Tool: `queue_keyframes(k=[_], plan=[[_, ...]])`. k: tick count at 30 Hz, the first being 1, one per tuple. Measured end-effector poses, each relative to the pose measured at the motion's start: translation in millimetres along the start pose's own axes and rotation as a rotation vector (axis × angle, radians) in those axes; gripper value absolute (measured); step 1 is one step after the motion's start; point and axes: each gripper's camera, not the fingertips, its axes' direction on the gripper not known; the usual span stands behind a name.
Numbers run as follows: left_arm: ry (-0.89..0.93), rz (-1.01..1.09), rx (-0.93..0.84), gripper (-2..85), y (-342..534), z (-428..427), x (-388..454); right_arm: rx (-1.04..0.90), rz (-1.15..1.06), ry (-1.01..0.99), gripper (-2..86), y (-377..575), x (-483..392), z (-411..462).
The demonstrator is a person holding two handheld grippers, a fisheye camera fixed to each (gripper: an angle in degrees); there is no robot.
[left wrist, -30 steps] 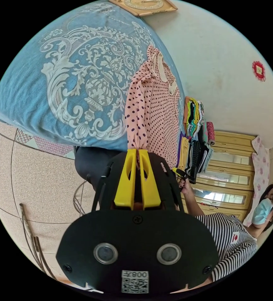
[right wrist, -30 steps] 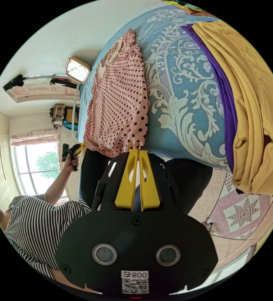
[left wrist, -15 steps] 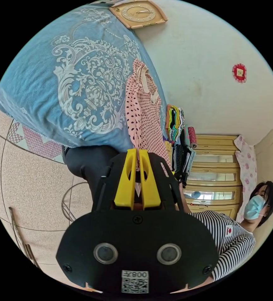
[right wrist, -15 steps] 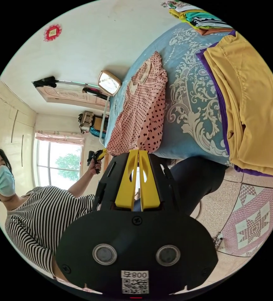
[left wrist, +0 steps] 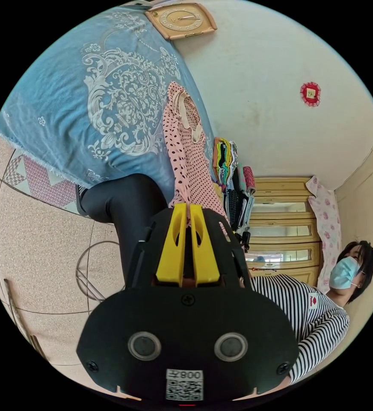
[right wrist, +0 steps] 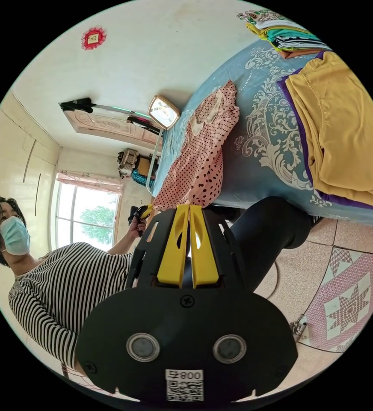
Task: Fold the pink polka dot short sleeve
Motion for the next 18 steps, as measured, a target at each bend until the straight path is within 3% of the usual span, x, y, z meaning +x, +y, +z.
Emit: queue_keyframes(k=[18], plan=[[0.103,-0.020,0.018,1.1,7,-9,-10,0.029,0.006,-0.013,0.0,32,38,10]])
